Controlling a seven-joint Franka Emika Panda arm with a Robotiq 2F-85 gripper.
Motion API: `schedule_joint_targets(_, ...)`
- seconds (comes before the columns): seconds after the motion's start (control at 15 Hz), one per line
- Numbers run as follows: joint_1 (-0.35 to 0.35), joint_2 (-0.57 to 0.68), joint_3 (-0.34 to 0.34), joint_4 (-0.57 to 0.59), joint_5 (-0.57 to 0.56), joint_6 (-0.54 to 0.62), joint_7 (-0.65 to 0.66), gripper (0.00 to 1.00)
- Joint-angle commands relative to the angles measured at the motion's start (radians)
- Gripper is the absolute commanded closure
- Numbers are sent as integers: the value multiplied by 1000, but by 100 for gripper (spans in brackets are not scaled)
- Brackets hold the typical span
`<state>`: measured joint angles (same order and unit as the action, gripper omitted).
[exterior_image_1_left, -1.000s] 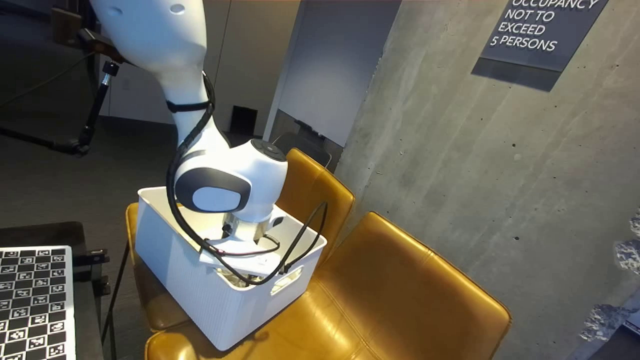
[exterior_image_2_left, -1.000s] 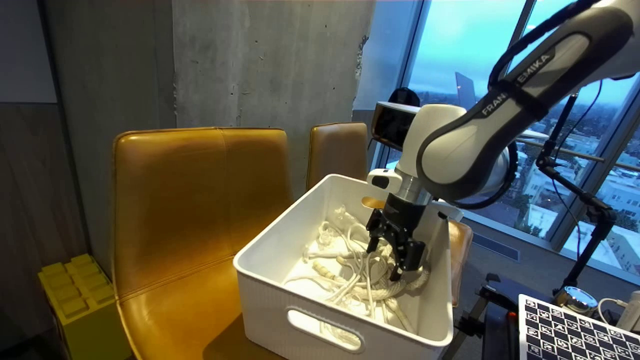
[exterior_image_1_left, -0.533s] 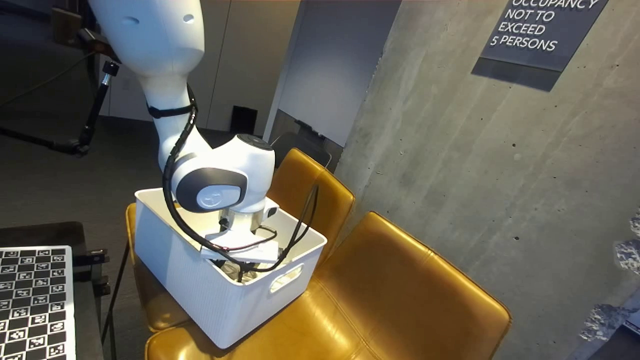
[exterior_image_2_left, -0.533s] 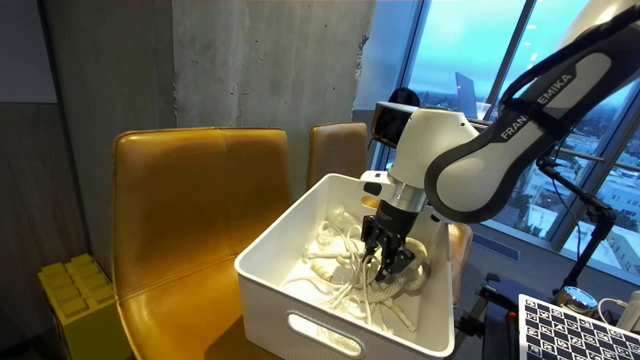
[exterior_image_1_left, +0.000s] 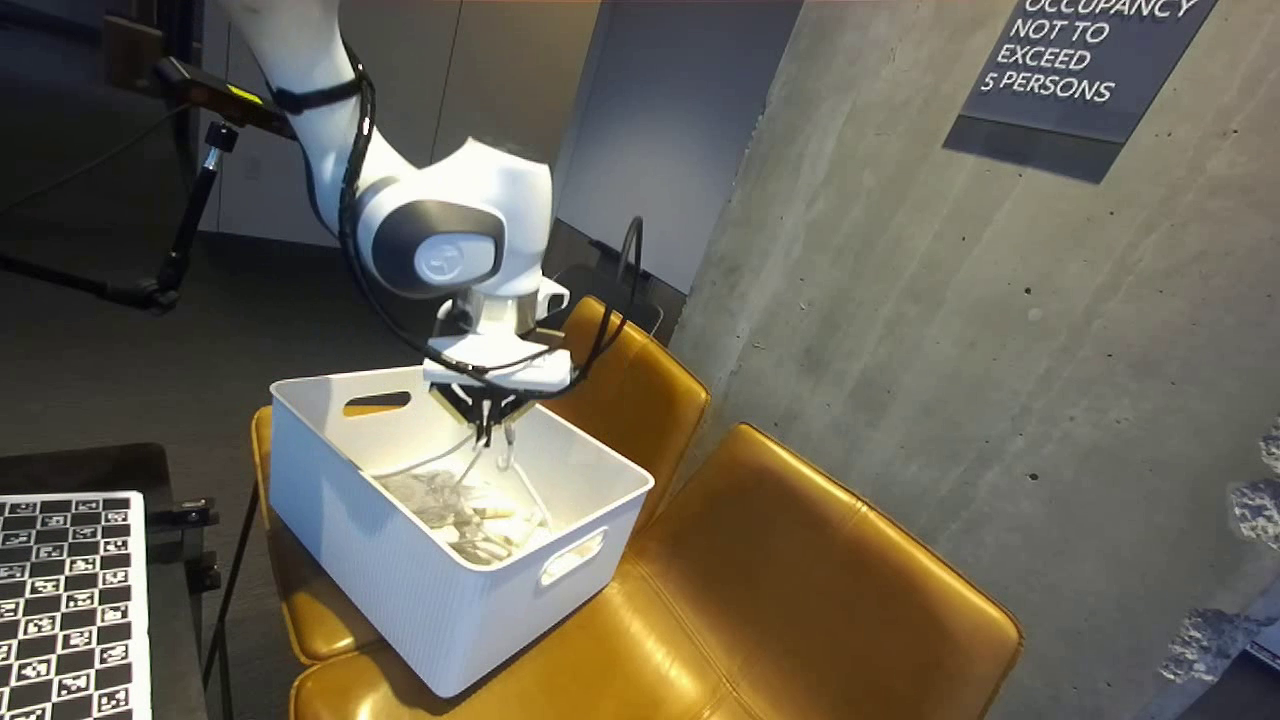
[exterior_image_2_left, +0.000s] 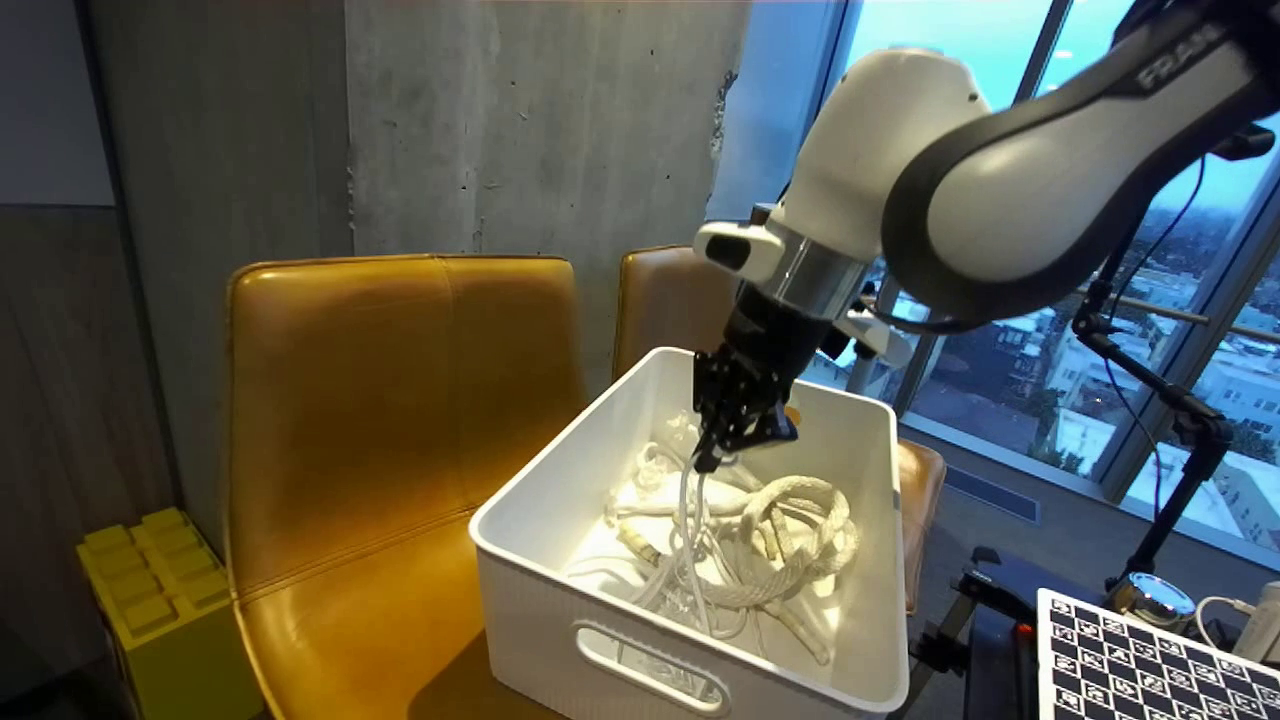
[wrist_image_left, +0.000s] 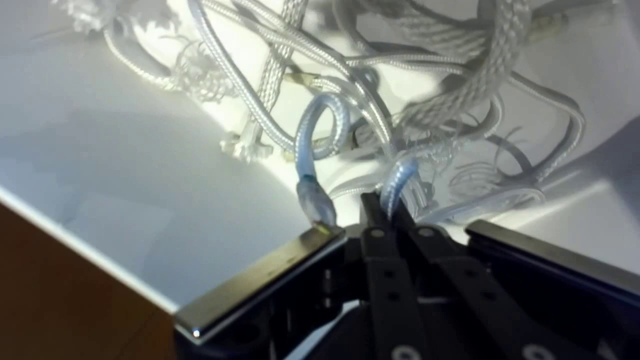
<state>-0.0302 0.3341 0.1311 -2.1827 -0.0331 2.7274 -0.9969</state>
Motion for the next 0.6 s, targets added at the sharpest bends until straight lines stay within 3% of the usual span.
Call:
schedule_joint_targets(0.0,-8,-149,25,24,27,-144,24,99)
schedule_joint_targets(0.27,7,-220,0,51,61,-263,33,99)
schedule_joint_targets(0.33,7,-220,-10,47,66,-280,36,71)
schedule_joint_targets(0.53,-2,-171,-42,39,67,-307,46,57)
